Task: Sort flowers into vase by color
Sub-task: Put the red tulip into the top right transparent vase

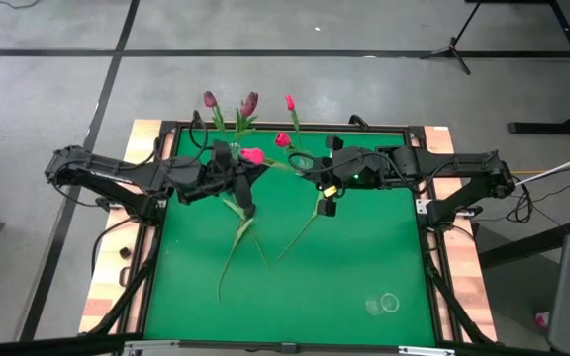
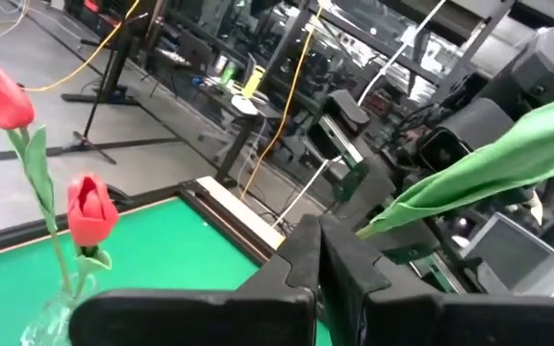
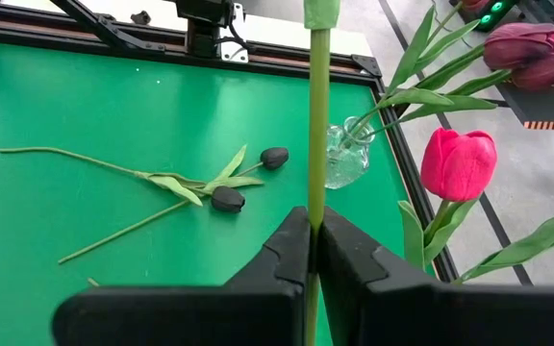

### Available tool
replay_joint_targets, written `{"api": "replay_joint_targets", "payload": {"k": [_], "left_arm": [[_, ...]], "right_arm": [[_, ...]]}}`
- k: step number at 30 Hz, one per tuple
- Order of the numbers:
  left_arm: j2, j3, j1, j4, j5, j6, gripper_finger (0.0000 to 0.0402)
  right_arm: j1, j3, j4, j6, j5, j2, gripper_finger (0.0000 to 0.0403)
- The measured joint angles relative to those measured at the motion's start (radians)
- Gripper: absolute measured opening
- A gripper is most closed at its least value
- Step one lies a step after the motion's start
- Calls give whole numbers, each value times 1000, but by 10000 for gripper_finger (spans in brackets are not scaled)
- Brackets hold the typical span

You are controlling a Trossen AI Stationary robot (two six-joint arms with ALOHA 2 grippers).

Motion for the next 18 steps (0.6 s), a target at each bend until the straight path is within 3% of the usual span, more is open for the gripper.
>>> {"api": "replay_joint_targets", "payload": {"k": [18], "left_arm": [[0, 0, 9, -1, 4, -9, 0]], "right_arm": [[0, 0, 61, 0, 0, 0, 17]]}}
